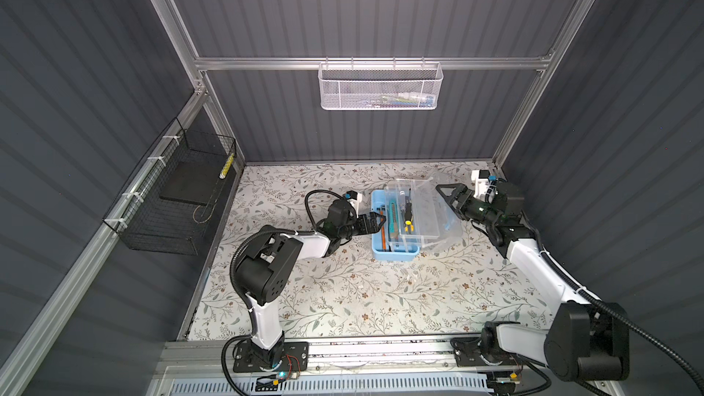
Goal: Pack the tool kit
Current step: 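Swing the clear lid over the box with the right gripper while the left holds it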
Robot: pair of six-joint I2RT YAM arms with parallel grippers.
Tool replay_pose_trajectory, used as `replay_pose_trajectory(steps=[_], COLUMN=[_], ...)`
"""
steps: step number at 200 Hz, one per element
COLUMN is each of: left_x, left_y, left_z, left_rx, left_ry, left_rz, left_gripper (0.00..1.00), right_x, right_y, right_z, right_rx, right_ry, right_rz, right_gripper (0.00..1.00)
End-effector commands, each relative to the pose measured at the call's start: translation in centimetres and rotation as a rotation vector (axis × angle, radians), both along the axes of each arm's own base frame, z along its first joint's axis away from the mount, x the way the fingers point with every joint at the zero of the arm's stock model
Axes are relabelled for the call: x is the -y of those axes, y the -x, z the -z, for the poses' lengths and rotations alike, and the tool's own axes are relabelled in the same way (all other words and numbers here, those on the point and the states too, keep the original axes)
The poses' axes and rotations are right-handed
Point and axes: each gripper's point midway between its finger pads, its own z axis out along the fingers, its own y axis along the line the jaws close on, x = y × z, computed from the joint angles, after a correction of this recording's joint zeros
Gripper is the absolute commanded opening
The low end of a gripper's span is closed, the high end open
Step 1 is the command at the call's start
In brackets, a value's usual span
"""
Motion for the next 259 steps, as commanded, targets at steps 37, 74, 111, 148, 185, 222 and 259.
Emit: replay_pose_trajectory(steps=[37,74,111,148,185,222,259], left_x=[-3.5,-5.3,-7.5,-10.4,-13.3,-15.5,-16.3], left_y=[-0.3,0.4,0.8,0.9,1.6,2.9,3.7], left_z=[-6.0,-5.2,-5.1,-6.0,-6.9,-7.0,-7.5], left_rx=[0.144,0.140,0.137,0.142,0.154,0.158,0.169], left_ry=[-0.071,-0.141,-0.170,-0.210,-0.269,-0.321,-0.319], left_rz=[-0.069,-0.096,-0.143,-0.227,-0.293,-0.339,-0.354], left_gripper=[1.00,1.00,1.00,1.00,1.00,1.00,1.00], right_x=[-4.6,-7.1,-9.4,-12.3,-15.0,-17.7,-20.9], right_y=[2.9,2.8,2.5,2.1,1.6,1.1,0.4], right_z=[5.3,5.4,4.4,4.3,5.6,6.6,6.6], right_rx=[-0.239,-0.239,-0.212,-0.208,-0.228,-0.237,-0.225], right_ry=[0.117,0.214,0.269,0.328,0.350,0.371,0.388], right_rz=[-0.117,-0.151,-0.182,-0.236,-0.291,-0.349,-0.417], right_gripper=[0.85,0.85,0.85,0.86,0.86,0.86,0.86])
